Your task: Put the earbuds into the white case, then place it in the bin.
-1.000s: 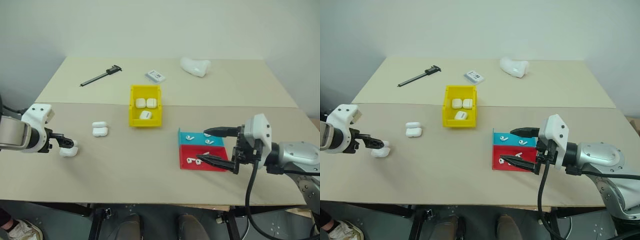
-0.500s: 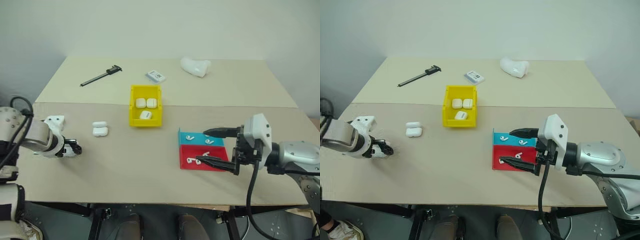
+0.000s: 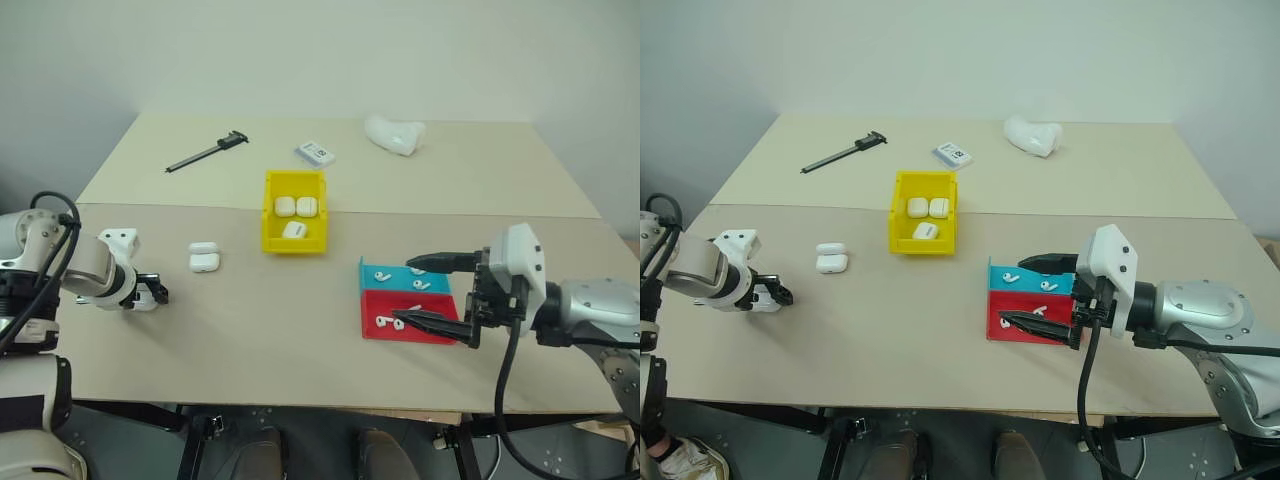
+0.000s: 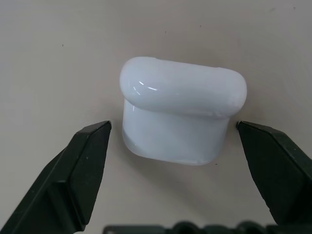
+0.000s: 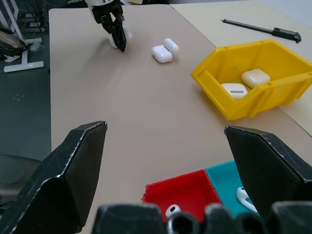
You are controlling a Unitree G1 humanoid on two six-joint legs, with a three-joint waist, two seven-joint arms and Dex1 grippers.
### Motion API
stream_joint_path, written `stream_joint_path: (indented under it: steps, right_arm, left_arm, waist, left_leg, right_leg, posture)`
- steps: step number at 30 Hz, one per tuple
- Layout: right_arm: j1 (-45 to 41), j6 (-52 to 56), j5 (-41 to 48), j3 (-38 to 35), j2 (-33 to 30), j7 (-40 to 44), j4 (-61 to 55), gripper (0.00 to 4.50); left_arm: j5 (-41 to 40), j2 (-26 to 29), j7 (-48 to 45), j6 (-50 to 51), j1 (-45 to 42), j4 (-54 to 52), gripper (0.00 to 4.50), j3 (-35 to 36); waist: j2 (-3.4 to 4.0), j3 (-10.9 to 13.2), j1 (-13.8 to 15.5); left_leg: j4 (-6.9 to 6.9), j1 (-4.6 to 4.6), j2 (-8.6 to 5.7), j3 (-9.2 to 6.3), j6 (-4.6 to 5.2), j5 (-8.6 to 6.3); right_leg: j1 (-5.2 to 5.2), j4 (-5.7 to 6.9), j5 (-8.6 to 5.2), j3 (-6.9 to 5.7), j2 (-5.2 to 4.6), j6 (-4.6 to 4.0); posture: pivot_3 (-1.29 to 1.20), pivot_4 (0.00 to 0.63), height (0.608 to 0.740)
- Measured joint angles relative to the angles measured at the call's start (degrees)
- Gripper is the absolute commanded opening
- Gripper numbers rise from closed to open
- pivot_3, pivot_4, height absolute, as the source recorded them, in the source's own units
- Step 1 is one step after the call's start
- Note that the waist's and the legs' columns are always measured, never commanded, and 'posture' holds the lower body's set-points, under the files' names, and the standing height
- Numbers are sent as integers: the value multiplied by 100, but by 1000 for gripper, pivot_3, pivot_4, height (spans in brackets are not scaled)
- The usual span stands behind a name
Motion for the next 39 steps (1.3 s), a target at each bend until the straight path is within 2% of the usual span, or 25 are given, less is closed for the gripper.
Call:
stream_joint_path:
  steps: [3, 6, 12, 15, 19, 22, 23, 25, 28, 34, 38, 39]
  right_arm:
    - [6, 1, 1, -15, -20, -3, -33, 4500]
    - [-1, 0, 0, -11, -19, -8, -36, 4500]
    - [-99, 0, -16, 12, -15, -13, 29, 4500]
    - [-122, -4, -79, 50, 7, -27, 62, 4500]
    - [-159, -21, -213, 92, 63, -55, 147, 4500]
    - [-225, -30, -255, 108, 111, -111, 171, 4500]
    - [-260, -31, -281, 114, 131, -129, 180, 4500]
    - [-292, -31, -287, 116, 146, -145, 184, 4500]
    - [-280, -30, -328, 102, 71, -127, 178, 4500]
    - [-546, 373, -677, 299, -746, -113, 145, 4500]
    - [-1314, 1184, -796, 1072, -1228, -130, 81, 4500]
    - [-1494, 1326, -851, 1257, -1248, -126, 62, 4318]
  left_arm:
    - [4, 30, -115, 0, 63, -86, 3634, -9]
    - [28, 44, -223, -11, 162, -246, 2762, 0]
    - [196, 99, -399, 4, 503, -932, 2762, 251]
    - [270, 160, -844, -274, 1057, -2119, 2762, 886]
    - [471, -21, -1830, -1945, 2011, -3741, 2762, 2065]
    - [839, -424, -2728, -3389, 2450, -4355, 2762, 2341]
    - [860, -787, -3078, -3814, 2464, -4377, 2762, 2398]
    - [724, -1236, -3677, -4204, 2406, -4281, 2762, 2371]
    - [735, -1848, -4681, -4833, 1959, -4069, 2762, 1909]
    - [1025, -2583, -7034, -6166, 1282, -3756, 2762, 850]
    - [1337, -2890, -8266, -6835, 994, -3361, 2762, 404]
    - [1377, -2939, -8481, -6920, 969, -3292, 2762, 348]
  waist:
    - [0, 0, -13]
    - [0, 0, -39]
    - [-5, 1, -69]
    - [-5, 1, -66]
    - [-4, 1, -51]
    - [-1, -1, -35]
    - [5, -5, -7]
    - [2, -6, 22]
    - [1, -7, 50]
    - [7, -10, -36]
    - [15, -14, -115]
    - [15, -14, -132]
  left_leg:
    - [0, -2, 2, -3, 0, 0]
    - [0, 1, 3, -3, 0, 0]
    - [0, -5, 4, -8, 0, 0]
    - [2, -18, 8, -8, -3, 2]
    - [2, -12, 8, -2, -6, 3]
    - [0, 8, 7, 14, -4, 2]
    - [2, 11, 6, 16, -4, 2]
    - [4, 7, 7, 13, -4, 3]
    - [8, -6, 2, 10, 1, 0]
    - [11, -26, 4, 10, 5, -1]
    - [12, -14, 5, 2, 5, 0]
    - [12, -13, 6, -3, 5, 0]
  right_leg:
    - [-2, -1, 0, 1, 0, 0]
    - [-2, 3, 0, 3, 1, 0]
    - [-5, 1, 0, 0, 2, 0]
    - [-13, -2, 0, 0, 1, 0]
    - [-8, -2, 1, 0, -2, -3]
    - [11, -3, 2, -1, -3, -6]
    - [18, -6, 4, -6, -4, -7]
    - [19, -7, 5, -14, -1, -8]
    - [19, -17, 7, -15, -1, -4]
    - [-4, -16, 4, -3, 7, 1]
    - [3, -8, 4, -3, 8, 0]
    - [5, -9, 5, -3, 9, 0]
  posture:
    - [0, 150, 740]
    - [0, 150, 740]
    - [0, 150, 740]
    - [0, 150, 740]
    - [0, 150, 740]
    - [0, 150, 740]
    - [0, 150, 740]
    - [0, 150, 740]
    - [0, 150, 740]
    - [0, 150, 740]
    - [0, 150, 740]
    - [0, 150, 740]
